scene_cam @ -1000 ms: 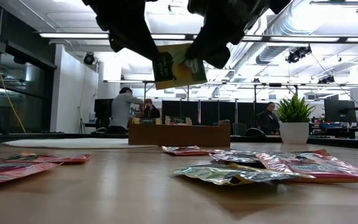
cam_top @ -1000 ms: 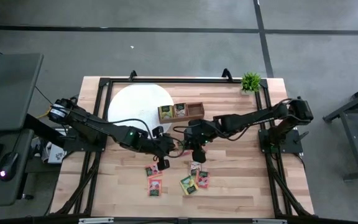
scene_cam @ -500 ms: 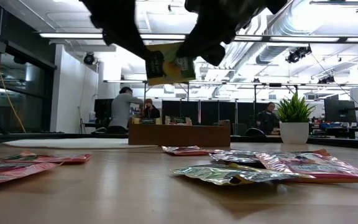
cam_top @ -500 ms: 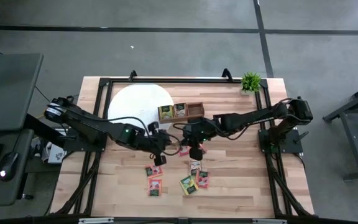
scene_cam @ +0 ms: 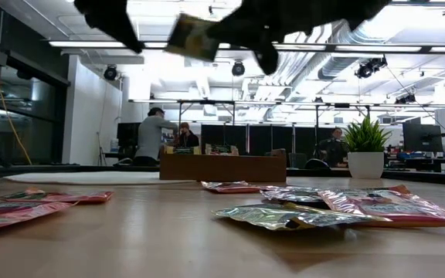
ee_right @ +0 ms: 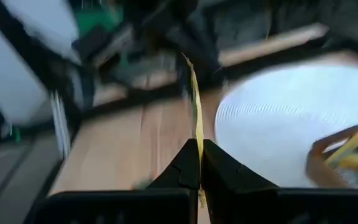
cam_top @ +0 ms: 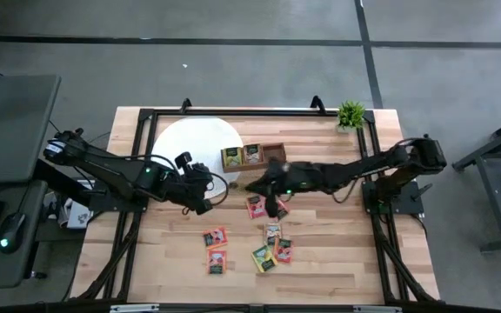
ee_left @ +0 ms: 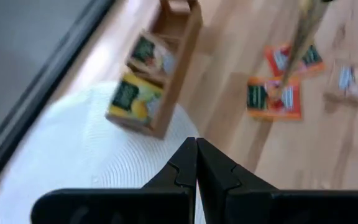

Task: Pick & Place Tea
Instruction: Put the yellow tea bag into the left compartment of the wooden organizer

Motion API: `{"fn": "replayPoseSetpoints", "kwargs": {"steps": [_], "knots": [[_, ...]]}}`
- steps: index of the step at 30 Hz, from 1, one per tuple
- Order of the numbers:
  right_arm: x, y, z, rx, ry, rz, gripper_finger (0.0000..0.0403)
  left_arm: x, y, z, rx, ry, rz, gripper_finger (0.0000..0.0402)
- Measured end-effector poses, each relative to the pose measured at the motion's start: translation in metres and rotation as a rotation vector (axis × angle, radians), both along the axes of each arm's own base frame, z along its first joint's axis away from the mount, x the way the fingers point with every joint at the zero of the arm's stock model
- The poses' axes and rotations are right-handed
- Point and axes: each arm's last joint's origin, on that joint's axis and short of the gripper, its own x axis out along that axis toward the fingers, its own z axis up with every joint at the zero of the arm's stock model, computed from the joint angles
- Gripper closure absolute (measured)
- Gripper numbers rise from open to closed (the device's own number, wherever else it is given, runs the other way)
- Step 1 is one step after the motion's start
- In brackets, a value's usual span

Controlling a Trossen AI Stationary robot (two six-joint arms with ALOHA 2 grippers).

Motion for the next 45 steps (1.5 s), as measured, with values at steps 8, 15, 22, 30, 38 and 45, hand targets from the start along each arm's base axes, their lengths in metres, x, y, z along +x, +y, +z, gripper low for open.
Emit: {"fn": "replayPoseSetpoints", "kwargs": {"steps": [8, 15, 22, 30, 38, 45], "knots": [[-0.052, -0.011, 0.005, 0.102, -0.442, -0.155, 0.0403, -0.003, 0.003, 0.021, 0.072, -0.199, 0.061, 0.0401], [-0.07, -0.013, 0.023, 0.086, -0.611, -0.171, 0.0403, 0.01, 0.011, 0.069, 0.168, -0.527, -0.073, 0.0401], [-0.069, -0.011, 0.058, 0.03, -0.796, -0.094, 0.0403, 0.021, 0.028, 0.102, 0.223, -0.81, -0.217, 0.0373], [-0.058, -0.009, 0.094, -0.04, -0.832, 0.002, 0.0402, 0.033, 0.043, 0.114, 0.192, -1.006, -0.369, 0.0271], [-0.049, -0.01, 0.12, -0.116, -0.809, 0.046, 0.0402, 0.043, 0.039, 0.114, 0.123, -1.103, -0.441, 0.0212], [-0.046, -0.009, 0.126, -0.139, -0.788, 0.065, 0.0402, 0.042, 0.037, 0.118, 0.101, -1.162, -0.505, 0.0211]]}}
